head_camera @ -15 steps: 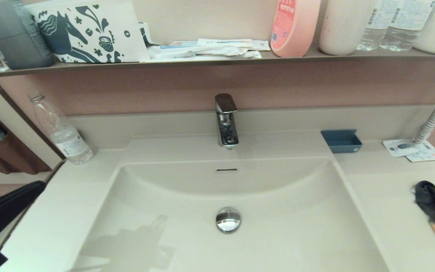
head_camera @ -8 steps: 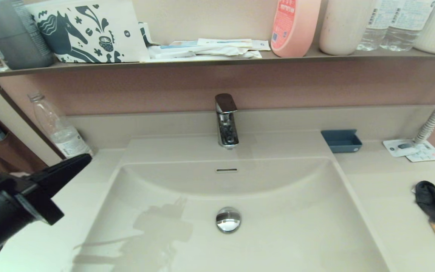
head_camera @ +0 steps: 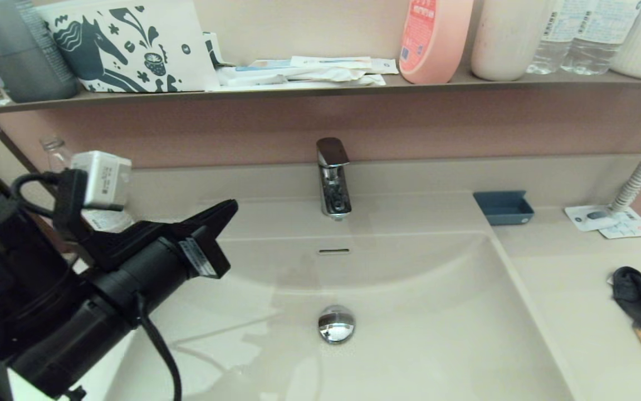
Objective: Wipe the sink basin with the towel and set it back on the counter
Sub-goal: Turn on the faucet
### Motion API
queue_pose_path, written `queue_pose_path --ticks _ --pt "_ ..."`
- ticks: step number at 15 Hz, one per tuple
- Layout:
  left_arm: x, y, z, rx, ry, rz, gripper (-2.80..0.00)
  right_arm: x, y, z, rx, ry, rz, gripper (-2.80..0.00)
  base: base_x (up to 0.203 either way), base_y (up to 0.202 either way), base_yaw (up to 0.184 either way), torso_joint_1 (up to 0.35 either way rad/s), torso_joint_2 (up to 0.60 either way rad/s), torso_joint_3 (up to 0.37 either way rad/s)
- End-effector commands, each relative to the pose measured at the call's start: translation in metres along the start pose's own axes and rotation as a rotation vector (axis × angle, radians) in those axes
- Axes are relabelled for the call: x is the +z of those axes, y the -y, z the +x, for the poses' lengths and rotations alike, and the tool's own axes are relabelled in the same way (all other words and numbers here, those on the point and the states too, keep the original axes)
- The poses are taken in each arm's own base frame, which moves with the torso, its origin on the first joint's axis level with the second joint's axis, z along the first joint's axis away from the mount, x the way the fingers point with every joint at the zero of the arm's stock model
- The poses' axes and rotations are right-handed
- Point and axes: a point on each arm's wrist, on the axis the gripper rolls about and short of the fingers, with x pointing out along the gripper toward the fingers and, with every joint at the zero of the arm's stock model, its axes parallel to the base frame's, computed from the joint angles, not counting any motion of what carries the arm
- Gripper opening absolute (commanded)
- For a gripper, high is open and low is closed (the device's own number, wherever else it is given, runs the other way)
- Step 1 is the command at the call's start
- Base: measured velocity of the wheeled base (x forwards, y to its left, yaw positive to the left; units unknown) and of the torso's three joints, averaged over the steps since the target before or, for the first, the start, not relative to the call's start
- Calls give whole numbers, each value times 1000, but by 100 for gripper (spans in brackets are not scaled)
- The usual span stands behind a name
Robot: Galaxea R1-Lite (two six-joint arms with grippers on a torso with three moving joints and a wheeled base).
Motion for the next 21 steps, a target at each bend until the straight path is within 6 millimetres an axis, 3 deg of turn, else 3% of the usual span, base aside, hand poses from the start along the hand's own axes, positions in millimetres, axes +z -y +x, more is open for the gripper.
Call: queue_pose_path --ticks 1,5,10,15,21 --pt "-15 14 20 -18 -49 11 -280 0 0 0 0 1 0 -280 0 0 0 0 0 0" --pt "-22 33 32 -70 -73 16 -280 0 0 0 0 1 0 -280 0 0 0 0 0 0" --pt "-36 47 62 -91 -68 47 -280 0 0 0 0 1 0 -280 0 0 0 0 0 0" --pt "-27 63 93 -147 1 63 -280 0 0 0 0 1 0 -280 0 0 0 0 0 0" --pt "-25 70 109 -152 32 91 -280 0 0 0 0 1 0 -280 0 0 0 0 0 0"
